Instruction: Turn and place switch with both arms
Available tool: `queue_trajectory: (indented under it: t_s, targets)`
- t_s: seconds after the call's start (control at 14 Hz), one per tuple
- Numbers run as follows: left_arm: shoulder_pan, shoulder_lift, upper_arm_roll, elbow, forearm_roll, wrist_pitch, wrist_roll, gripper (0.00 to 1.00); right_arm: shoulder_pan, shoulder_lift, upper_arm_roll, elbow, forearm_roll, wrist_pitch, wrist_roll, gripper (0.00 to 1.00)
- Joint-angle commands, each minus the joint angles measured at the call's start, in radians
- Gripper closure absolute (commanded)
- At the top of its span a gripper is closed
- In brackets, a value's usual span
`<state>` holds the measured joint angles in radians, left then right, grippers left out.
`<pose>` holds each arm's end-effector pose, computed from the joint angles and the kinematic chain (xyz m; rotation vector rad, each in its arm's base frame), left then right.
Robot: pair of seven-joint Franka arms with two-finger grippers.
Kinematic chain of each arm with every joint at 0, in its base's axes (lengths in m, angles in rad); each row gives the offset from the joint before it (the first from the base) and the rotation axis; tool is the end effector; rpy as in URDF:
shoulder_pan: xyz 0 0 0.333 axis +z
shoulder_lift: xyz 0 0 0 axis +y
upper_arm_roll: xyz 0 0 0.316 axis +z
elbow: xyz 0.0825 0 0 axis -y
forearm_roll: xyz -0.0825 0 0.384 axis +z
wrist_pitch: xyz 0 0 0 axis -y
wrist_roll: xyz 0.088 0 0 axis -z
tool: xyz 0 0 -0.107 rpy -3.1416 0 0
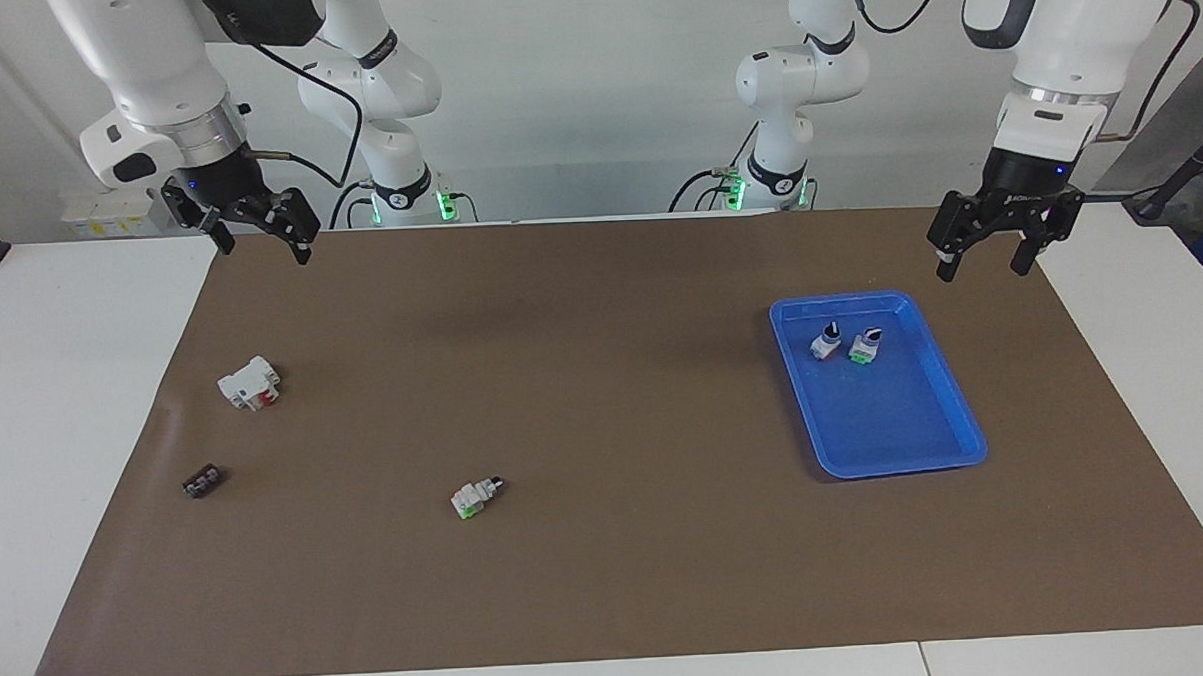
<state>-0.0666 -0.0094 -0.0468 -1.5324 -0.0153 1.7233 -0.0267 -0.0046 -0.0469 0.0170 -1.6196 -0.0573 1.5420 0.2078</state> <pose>0.5629 -0.0657 0.6632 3.0946 -0.1331 0.3089 0.5365 0.0006 0.6248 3.0654 -0.3017 -0.0372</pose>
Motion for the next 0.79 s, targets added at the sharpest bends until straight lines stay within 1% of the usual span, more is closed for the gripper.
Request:
queue_trajectory:
  t_s: [0.0, 0.14, 0.29, 0.43, 0.57, 0.72]
  targets:
    - [-0.068, -0.023, 0.033, 0.031, 0.015, -0.1, 0.027, 0.0, -0.006, -0.021, 0.003, -0.019, 0.014, -0.006, -0.024, 0.0]
    - [-0.067, -0.049, 0.041, 0.005, 0.014, -0.154, 0.03, 0.0, -0.006, -0.021, 0.003, -0.019, 0.014, -0.006, -0.024, 0.0]
    - [-0.05, -0.055, 0.041, -0.002, 0.014, -0.207, 0.062, 0.0, -0.005, -0.021, 0.003, -0.019, 0.014, -0.006, -0.024, 0.0]
    - [-0.041, -0.055, 0.041, 0.001, 0.015, -0.232, 0.108, 0.0, -0.006, -0.021, 0.003, -0.019, 0.014, -0.006, -0.024, 0.0]
    - [-0.033, -0.057, 0.041, 0.0, 0.014, -0.249, 0.11, 0.0, -0.006, -0.021, 0.003, -0.019, 0.014, -0.006, -0.024, 0.0]
    - [-0.03, -0.055, 0.038, 0.011, 0.017, -0.296, 0.108, 0.0, -0.006, -0.021, 0.003, -0.019, 0.014, -0.006, -0.024, 0.0]
